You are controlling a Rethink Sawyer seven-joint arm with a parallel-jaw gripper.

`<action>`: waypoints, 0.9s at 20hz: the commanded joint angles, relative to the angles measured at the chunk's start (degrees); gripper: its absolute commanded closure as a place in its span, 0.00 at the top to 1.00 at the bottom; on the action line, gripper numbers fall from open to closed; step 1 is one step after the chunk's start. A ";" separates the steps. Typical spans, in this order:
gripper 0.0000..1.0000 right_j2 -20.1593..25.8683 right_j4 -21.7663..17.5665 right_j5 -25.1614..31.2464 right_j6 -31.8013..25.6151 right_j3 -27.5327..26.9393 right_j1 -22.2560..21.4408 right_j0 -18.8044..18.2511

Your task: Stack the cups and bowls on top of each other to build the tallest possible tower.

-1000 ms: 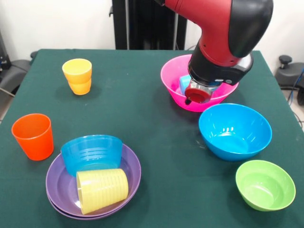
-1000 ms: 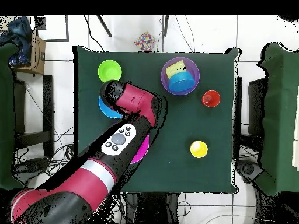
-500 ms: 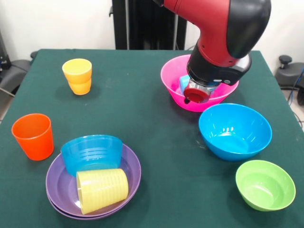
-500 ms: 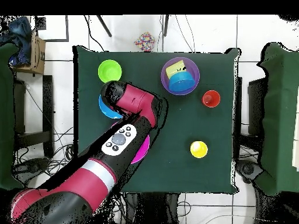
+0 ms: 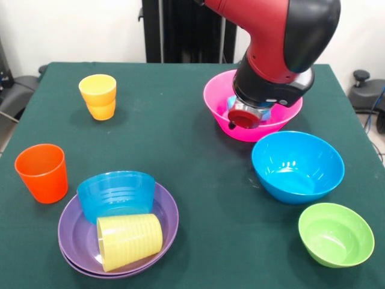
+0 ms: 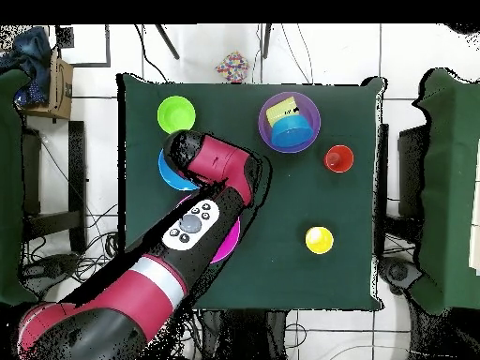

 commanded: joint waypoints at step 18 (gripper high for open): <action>0.00 3.85 -5.42 11.49 7.42 -6.98 1.48 -3.43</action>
